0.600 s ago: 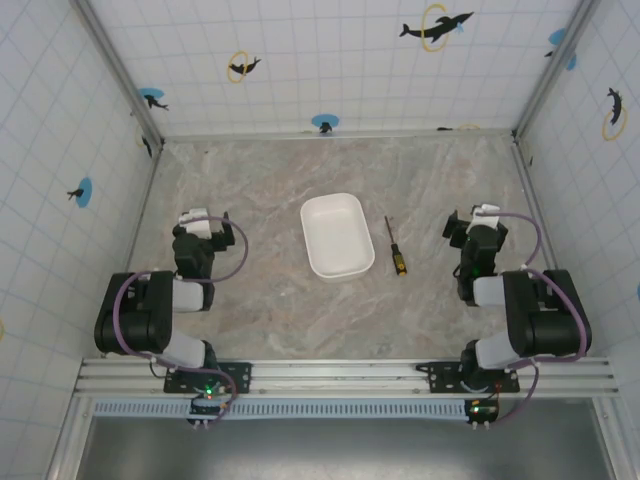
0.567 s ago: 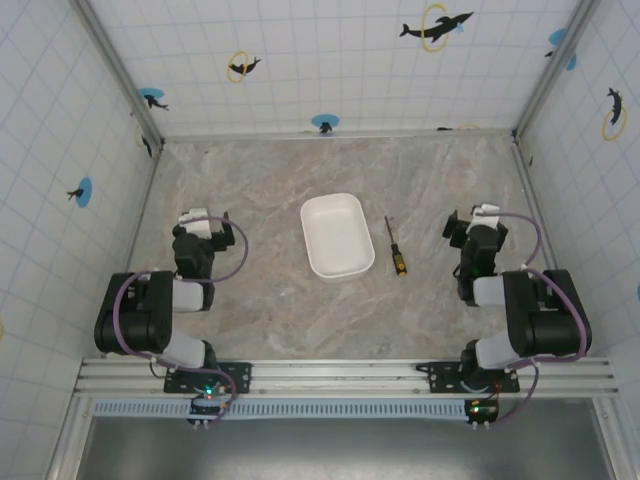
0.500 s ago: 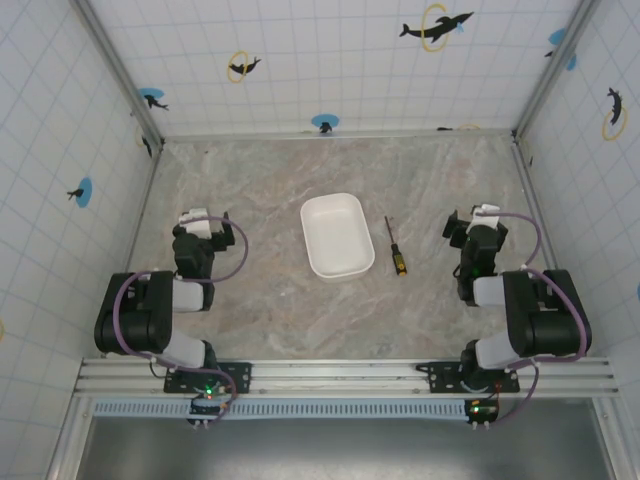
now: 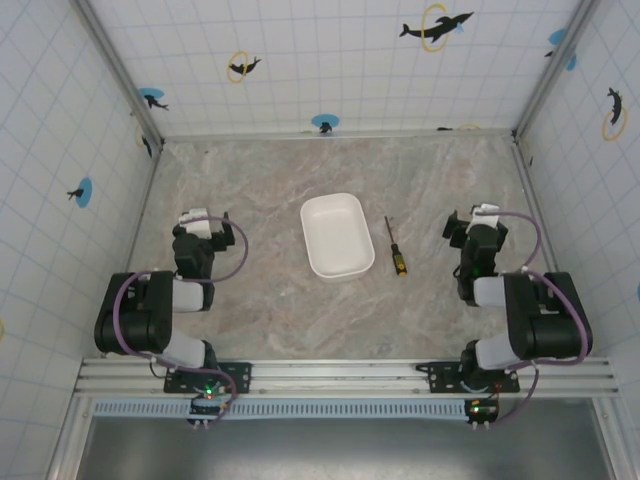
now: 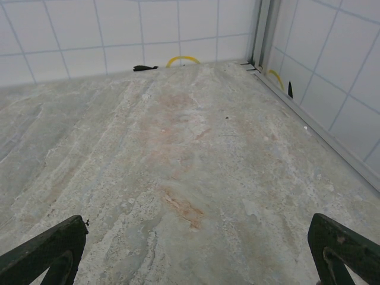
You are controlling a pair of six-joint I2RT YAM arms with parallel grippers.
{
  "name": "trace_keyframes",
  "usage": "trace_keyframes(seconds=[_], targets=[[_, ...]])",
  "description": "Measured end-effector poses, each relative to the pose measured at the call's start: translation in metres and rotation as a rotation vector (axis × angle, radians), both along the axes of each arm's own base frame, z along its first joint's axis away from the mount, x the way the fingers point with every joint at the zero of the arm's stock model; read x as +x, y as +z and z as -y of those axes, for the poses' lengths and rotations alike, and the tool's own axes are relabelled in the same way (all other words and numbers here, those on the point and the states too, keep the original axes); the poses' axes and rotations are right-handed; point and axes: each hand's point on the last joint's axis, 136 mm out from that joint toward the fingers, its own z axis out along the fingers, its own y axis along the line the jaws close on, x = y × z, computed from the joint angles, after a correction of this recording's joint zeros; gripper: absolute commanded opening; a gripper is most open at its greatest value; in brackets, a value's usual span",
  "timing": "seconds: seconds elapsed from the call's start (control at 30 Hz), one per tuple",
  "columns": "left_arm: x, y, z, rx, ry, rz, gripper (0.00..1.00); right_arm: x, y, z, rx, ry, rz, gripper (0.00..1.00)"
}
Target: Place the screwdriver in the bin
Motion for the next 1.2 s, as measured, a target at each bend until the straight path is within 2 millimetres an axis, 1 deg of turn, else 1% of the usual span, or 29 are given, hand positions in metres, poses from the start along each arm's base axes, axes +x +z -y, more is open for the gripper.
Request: trace_keyframes(seconds=[0.07, 0.13, 0.2, 0.23, 0.3, 0.33, 0.4, 0.43, 0.5, 0.53, 0.6, 0.63, 0.7, 0.77, 0.83, 0.87, 0.93, 1.0, 1.07, 1.2], targets=[[0.000, -0.001, 0.000, 0.000, 0.000, -0.003, 0.98, 0.002, 0.008, 0.000, -0.001, -0.001, -0.009, 0.99], [0.000, -0.002, 0.000, 0.001, 0.000, -0.021, 0.98, 0.006, 0.025, -0.002, 0.001, 0.004, -0.006, 0.98], [0.003, 0.005, 0.000, 0.000, 0.000, -0.038, 0.98, 0.012, 0.047, -0.006, 0.012, 0.017, 0.002, 0.99], [0.005, 0.013, 0.000, -0.001, -0.001, -0.034, 0.98, 0.015, 0.056, -0.008, 0.023, 0.028, 0.003, 0.99], [0.008, 0.042, 0.002, -0.011, -0.011, 0.004, 0.98, 0.017, 0.072, -0.015, 0.050, 0.059, -0.004, 0.98], [0.008, 0.054, 0.004, -0.021, -0.021, 0.024, 0.97, 0.017, 0.076, -0.019, 0.066, 0.077, -0.013, 0.98], [0.005, 0.084, 0.011, -0.055, -0.050, 0.072, 0.98, 0.017, 0.077, -0.029, 0.105, 0.128, -0.058, 0.98], [0.003, 0.094, 0.014, -0.077, -0.066, 0.081, 0.98, 0.017, 0.075, -0.035, 0.123, 0.152, -0.088, 0.99], [0.000, 0.105, 0.024, -0.139, -0.112, 0.075, 0.98, 0.014, 0.066, -0.051, 0.167, 0.214, -0.168, 0.99], [-0.001, 0.106, 0.030, -0.170, -0.139, 0.060, 0.98, 0.012, 0.060, -0.061, 0.190, 0.250, -0.211, 0.99], [-0.003, 0.100, 0.044, -0.233, -0.198, 0.009, 0.98, 0.008, 0.048, -0.083, 0.224, 0.318, -0.295, 0.99], [-0.006, 0.094, 0.053, -0.264, -0.231, -0.028, 0.97, 0.003, 0.039, -0.097, 0.235, 0.359, -0.347, 0.98], [-0.012, 0.080, 0.071, -0.316, -0.291, -0.098, 0.97, -0.009, 0.020, -0.124, 0.242, 0.433, -0.442, 0.99], [-0.019, 0.069, 0.089, -0.365, -0.350, -0.161, 0.98, -0.027, 0.000, -0.149, 0.240, 0.500, -0.542, 0.99], [-0.027, 0.060, 0.106, -0.407, -0.399, -0.213, 0.98, -0.043, -0.016, -0.164, 0.236, 0.545, -0.622, 1.00], [-0.031, 0.055, 0.114, -0.425, -0.421, -0.239, 0.98, -0.050, -0.023, -0.170, 0.234, 0.560, -0.662, 1.00], [-0.039, 0.045, 0.127, -0.449, -0.456, -0.286, 0.97, -0.060, -0.033, -0.175, 0.235, 0.573, -0.714, 0.97], [-0.045, 0.036, 0.138, -0.466, -0.480, -0.324, 0.98, -0.066, -0.038, -0.178, 0.238, 0.577, -0.744, 0.92], [-0.048, 0.029, 0.144, -0.481, -0.490, -0.358, 0.98, -0.070, -0.044, -0.180, 0.238, 0.579, -0.770, 0.87], [-0.052, 0.019, 0.149, -0.522, -0.484, -0.400, 0.98, -0.075, -0.055, -0.180, 0.234, 0.576, -0.817, 0.77]])
